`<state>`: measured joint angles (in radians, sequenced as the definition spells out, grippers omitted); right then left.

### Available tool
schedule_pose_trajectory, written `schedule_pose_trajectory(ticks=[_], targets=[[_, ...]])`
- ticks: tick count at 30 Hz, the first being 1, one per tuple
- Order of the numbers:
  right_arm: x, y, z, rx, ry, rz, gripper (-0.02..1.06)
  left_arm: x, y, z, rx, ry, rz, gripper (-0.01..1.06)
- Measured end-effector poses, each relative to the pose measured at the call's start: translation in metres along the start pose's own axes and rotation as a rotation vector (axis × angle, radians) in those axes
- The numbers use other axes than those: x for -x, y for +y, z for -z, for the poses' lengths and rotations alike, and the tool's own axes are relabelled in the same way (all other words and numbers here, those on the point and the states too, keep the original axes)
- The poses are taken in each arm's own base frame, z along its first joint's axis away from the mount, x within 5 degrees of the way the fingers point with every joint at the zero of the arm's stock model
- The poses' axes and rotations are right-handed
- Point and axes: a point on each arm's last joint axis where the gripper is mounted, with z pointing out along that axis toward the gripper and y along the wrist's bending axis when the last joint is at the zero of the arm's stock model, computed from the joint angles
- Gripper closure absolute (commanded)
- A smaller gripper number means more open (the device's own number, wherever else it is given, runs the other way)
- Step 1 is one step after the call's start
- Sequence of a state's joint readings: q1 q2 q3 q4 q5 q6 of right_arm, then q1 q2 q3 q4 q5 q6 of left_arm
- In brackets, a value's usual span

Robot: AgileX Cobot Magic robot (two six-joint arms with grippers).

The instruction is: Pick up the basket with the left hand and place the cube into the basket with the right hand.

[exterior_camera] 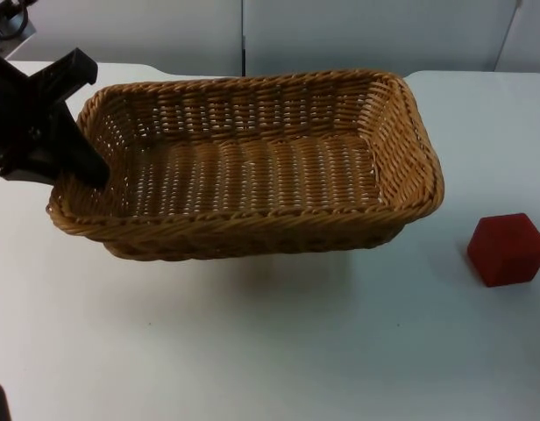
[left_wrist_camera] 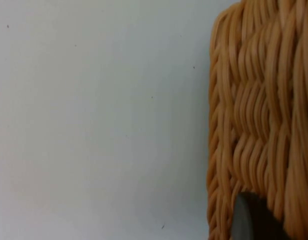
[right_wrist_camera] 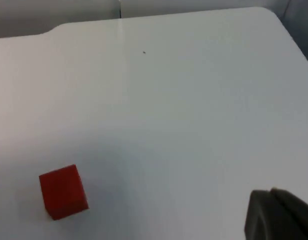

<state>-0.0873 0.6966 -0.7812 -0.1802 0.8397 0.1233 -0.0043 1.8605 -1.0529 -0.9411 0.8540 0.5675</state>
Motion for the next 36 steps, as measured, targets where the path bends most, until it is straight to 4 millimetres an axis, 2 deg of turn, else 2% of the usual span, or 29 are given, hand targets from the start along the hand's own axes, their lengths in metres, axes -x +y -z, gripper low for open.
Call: schedule_pose_trajectory(ticks=[1, 2, 3, 5, 6, 8, 10, 11, 12, 16, 17, 20, 26, 30, 34, 35, 36], targets=[[0.018, 0.003, -0.015, 0.011, 0.050, 0.000, 1.05, 0.000, 0.000, 0.000, 0.001, -0.002, 0.000, 1.05], [0.018, 0.003, -0.015, 0.011, 0.050, 0.000, 1.05, 0.000, 0.000, 0.000, 0.001, -0.002, 0.000, 1.05], [0.043, 0.009, -0.040, 0.043, 0.130, 0.011, 1.05, 0.000, 0.000, 0.000, 0.001, -0.002, 0.000, 1.05], [0.065, 0.022, -0.074, 0.131, 0.240, 0.006, 1.05, 0.000, 0.000, 0.000, 0.003, -0.005, 0.000, 1.05], [0.065, 0.022, -0.074, 0.131, 0.240, 0.006, 1.05, 0.000, 0.000, 0.000, 0.003, -0.005, 0.000, 1.05], [0.081, 0.036, -0.111, 0.227, 0.334, 0.000, 1.05, 0.001, 0.000, 0.000, 0.005, -0.009, 0.000, 1.05], [0.089, 0.049, -0.141, 0.315, 0.411, -0.039, 1.05, 0.001, 0.000, 0.000, 0.005, -0.008, 0.000, 1.05], [0.089, 0.049, -0.141, 0.315, 0.411, -0.039, 1.05, 0.001, 0.000, 0.000, 0.005, -0.008, 0.000, 1.05], [0.091, 0.054, -0.156, 0.348, 0.451, -0.054, 1.05, 0.001, 0.001, 0.000, 0.006, -0.009, 0.000, 1.05], [0.080, 0.067, -0.202, 0.413, 0.587, -0.051, 1.05, 0.001, 0.001, 0.000, 0.007, -0.010, 0.000, 1.05], [0.080, 0.067, -0.202, 0.413, 0.587, -0.051, 1.05, 0.001, 0.001, 0.000, 0.007, -0.010, 0.000, 1.05], [0.069, 0.071, -0.222, 0.429, 0.650, -0.042, 1.05, 0.001, 0.001, 0.000, 0.007, -0.010, 0.000, 1.05], [0.065, 0.072, -0.237, 0.428, 0.649, -0.040, 1.05, 0.001, 0.001, 0.000, 0.007, -0.010, 0.000, 1.05], [0.051, 0.083, -0.251, 0.420, 0.725, -0.004, 1.03, 0.001, 0.001, 0.000, 0.007, -0.010, 0.000, 1.05], [0.023, 0.124, -0.262, 0.345, 0.839, 0.232, 0.95, 0.001, 0.001, 0.000, 0.007, -0.011, 0.000, 1.05], [0.023, 0.124, -0.262, 0.345, 0.839, 0.232, 0.91, 0.001, 0.001, 0.000, 0.007, -0.011, 0.000, 1.05], [0.015, 0.146, -0.261, 0.332, 0.847, 0.325, 0.91, 0.001, 0.001, 0.000, 0.008, -0.013, 0.000, 1.05]])
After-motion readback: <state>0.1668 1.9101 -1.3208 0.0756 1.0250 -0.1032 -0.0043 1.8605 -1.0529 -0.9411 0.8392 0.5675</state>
